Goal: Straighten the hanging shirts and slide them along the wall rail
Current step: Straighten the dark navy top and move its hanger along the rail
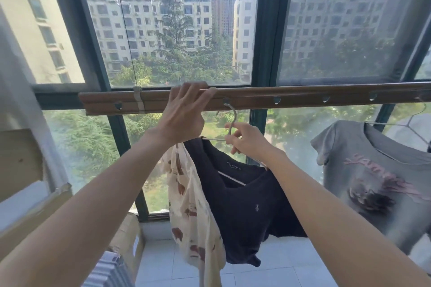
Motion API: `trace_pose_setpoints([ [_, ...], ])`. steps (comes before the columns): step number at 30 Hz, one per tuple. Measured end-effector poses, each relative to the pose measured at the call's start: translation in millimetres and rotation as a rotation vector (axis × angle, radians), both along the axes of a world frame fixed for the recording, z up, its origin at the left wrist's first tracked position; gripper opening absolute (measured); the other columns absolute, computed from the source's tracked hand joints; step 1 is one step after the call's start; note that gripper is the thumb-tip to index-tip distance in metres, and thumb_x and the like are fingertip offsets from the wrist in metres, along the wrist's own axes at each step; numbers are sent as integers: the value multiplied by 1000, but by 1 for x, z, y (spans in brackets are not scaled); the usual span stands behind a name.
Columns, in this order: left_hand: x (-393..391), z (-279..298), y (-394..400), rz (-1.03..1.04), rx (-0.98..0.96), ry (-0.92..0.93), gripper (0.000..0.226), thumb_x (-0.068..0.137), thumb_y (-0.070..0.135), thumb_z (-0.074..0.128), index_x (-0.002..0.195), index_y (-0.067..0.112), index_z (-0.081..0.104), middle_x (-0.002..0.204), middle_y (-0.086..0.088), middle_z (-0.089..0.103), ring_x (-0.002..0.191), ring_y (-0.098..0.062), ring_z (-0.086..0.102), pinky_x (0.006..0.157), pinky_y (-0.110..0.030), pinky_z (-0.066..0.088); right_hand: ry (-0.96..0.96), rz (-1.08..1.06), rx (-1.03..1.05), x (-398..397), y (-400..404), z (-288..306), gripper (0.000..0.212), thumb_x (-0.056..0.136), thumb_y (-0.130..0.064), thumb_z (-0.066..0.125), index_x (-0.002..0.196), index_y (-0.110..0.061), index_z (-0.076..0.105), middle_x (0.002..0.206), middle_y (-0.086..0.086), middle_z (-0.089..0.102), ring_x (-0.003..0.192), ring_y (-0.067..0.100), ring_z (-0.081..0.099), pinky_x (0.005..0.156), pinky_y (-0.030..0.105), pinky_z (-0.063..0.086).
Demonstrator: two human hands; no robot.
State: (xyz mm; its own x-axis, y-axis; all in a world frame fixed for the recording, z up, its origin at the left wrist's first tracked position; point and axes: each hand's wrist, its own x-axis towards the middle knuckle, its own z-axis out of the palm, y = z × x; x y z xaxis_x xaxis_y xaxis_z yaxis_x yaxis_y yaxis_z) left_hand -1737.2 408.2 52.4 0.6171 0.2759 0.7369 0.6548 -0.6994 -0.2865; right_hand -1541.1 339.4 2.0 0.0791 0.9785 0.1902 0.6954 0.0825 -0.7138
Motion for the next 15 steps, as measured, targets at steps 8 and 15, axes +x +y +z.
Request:
trace_pose_setpoints([
  [8, -8, -2, 12, 242, -164, 55, 83, 70, 15, 65, 145, 19, 30, 134, -5, 43, 127, -28, 39, 109, -50, 19, 233, -130, 21, -23, 7, 10, 7, 92, -6, 63, 95, -10, 68, 88, 14, 71, 60, 20, 73, 61, 28, 62],
  [15, 4, -8, 16, 308, -169, -42, 83, 67, 19, 66, 143, 20, 32, 127, -8, 43, 123, -30, 38, 108, -53, 15, 257, -139, 131, -20, -9, 26, 7, 93, -7, 62, 98, -7, 68, 81, 14, 72, 57, 19, 73, 63, 35, 63],
])
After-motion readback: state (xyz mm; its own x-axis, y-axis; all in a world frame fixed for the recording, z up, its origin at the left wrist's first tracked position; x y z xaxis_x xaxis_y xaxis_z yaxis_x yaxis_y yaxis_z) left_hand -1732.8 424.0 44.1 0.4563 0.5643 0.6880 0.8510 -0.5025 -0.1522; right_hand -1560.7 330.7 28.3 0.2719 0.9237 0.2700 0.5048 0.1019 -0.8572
